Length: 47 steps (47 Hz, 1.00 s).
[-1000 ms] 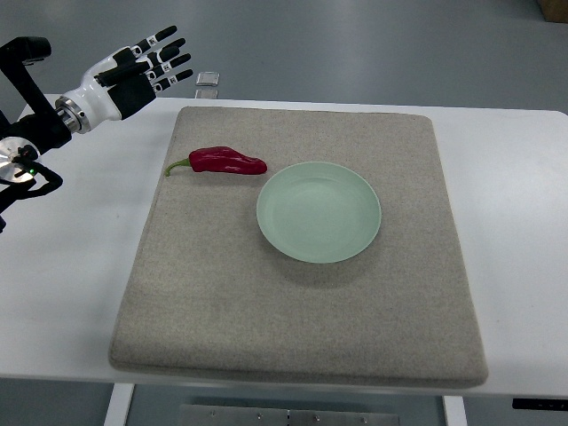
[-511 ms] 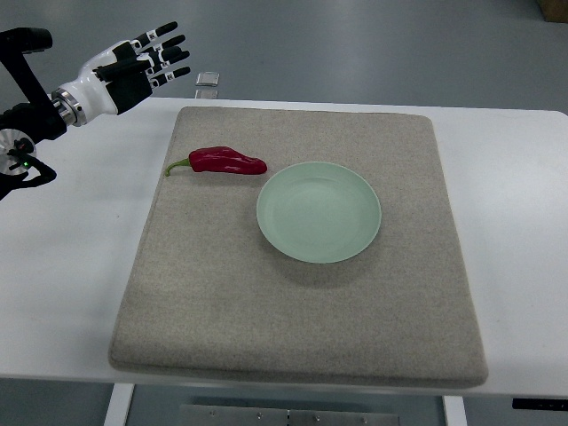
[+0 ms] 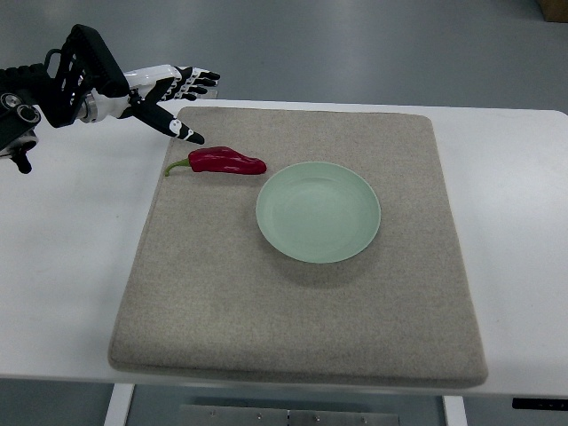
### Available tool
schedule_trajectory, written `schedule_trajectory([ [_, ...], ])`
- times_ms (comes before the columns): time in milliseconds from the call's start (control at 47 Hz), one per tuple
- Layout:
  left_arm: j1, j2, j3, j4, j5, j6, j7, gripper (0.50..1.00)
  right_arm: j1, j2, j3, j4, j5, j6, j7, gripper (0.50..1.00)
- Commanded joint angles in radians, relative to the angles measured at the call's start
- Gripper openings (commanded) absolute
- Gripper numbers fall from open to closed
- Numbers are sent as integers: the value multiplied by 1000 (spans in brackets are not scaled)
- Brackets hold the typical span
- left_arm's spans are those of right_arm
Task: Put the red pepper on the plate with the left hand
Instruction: 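Lower the left hand over the red pepper and close fingers around it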
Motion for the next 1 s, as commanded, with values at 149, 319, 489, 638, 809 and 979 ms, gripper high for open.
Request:
schedule_trajectory([
  [149, -8, -20, 37, -6, 139, 57, 0, 996, 0, 0, 0, 0, 0, 0, 0, 928],
  [319, -9, -72, 119, 3, 171, 140, 0, 996, 0, 0, 0, 0, 0, 0, 0, 928],
  [489, -17, -113, 221, 15, 186, 229, 2, 994, 0, 0, 0, 0, 0, 0, 0, 928],
  [638, -25, -159, 251, 86, 191, 243, 2, 994, 0, 0, 0, 0, 0, 0, 0, 928],
  [809, -35, -173, 251, 112, 193, 243, 3, 984, 0, 0, 0, 0, 0, 0, 0, 928],
  [979, -37, -176, 283, 112, 196, 243, 3, 930, 0, 0, 0, 0, 0, 0, 0, 928],
])
